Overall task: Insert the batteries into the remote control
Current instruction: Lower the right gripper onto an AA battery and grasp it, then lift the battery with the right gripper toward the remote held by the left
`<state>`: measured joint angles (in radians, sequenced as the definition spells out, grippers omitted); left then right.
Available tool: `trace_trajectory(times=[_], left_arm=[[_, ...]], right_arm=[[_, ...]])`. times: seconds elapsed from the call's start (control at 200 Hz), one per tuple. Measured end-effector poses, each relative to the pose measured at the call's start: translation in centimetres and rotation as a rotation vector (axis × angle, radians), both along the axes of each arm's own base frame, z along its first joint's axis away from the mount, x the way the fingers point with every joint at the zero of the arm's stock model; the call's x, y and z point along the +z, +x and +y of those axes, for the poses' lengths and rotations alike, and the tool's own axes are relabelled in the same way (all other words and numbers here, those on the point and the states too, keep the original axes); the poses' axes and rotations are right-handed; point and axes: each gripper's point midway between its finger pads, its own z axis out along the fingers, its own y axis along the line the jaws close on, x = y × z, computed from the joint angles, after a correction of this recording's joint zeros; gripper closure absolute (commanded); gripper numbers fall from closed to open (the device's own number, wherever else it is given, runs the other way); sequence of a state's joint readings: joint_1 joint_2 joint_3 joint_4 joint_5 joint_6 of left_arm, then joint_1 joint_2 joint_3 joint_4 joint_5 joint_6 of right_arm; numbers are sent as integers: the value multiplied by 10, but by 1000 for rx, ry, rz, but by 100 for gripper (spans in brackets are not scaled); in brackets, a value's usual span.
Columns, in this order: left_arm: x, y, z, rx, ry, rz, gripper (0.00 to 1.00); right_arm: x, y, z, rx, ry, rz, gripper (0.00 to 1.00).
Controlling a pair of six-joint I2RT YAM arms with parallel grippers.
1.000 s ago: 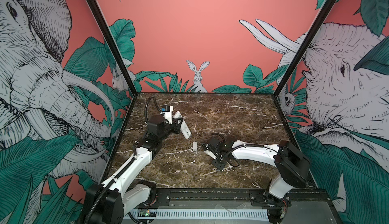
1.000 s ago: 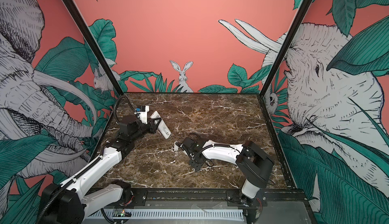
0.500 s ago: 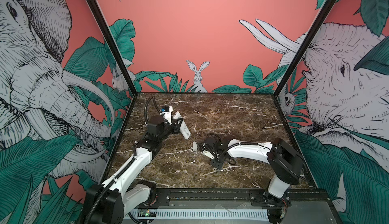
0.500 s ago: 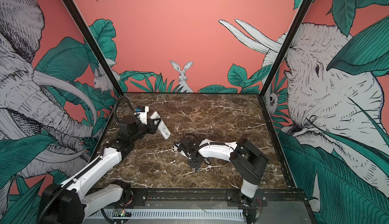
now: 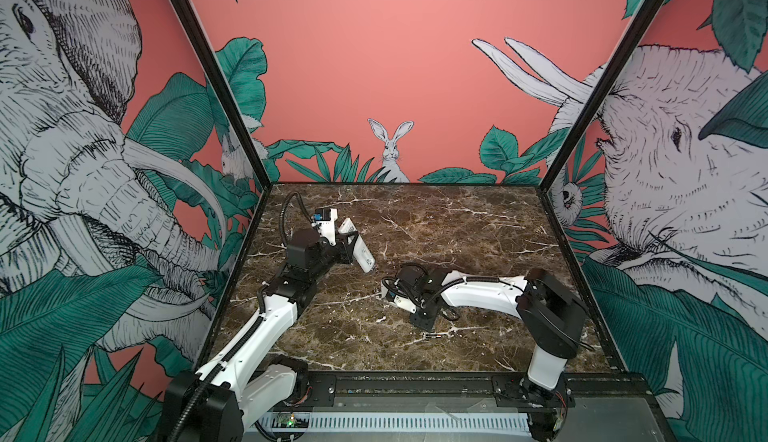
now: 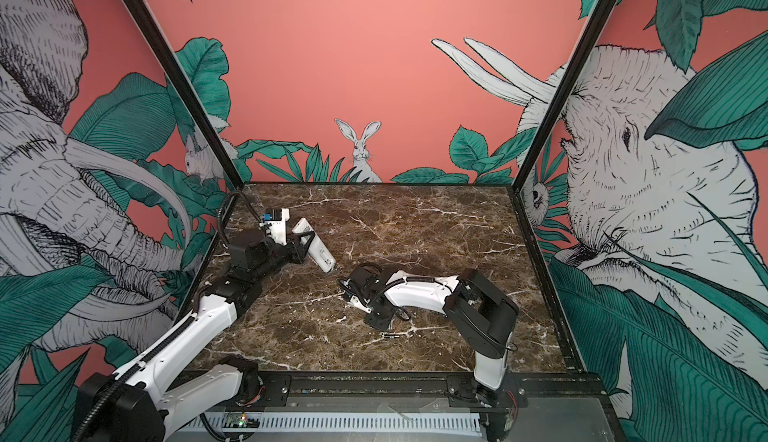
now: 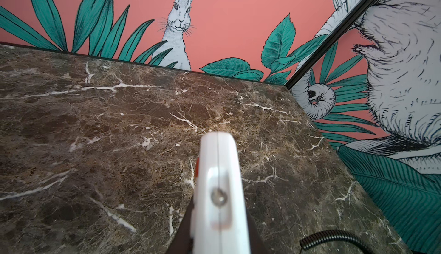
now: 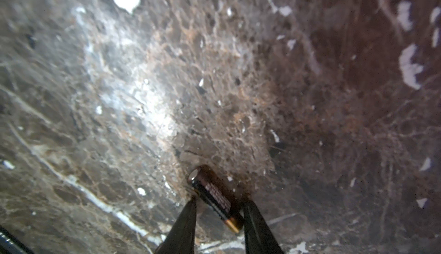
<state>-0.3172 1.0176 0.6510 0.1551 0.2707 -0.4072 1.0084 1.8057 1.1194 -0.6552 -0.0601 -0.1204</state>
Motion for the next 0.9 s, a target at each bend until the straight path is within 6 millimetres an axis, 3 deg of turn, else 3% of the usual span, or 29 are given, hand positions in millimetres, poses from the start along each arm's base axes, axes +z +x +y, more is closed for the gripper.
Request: trace_trajectory(times=[0.5,0.9], left_arm=[[-6,-1,3,8,4,11,100],[-6,0,4,10,-1,12,100]], right_arm=[[0,0,3,-66,31,4,87],[0,5,1,-184,88,8,86]])
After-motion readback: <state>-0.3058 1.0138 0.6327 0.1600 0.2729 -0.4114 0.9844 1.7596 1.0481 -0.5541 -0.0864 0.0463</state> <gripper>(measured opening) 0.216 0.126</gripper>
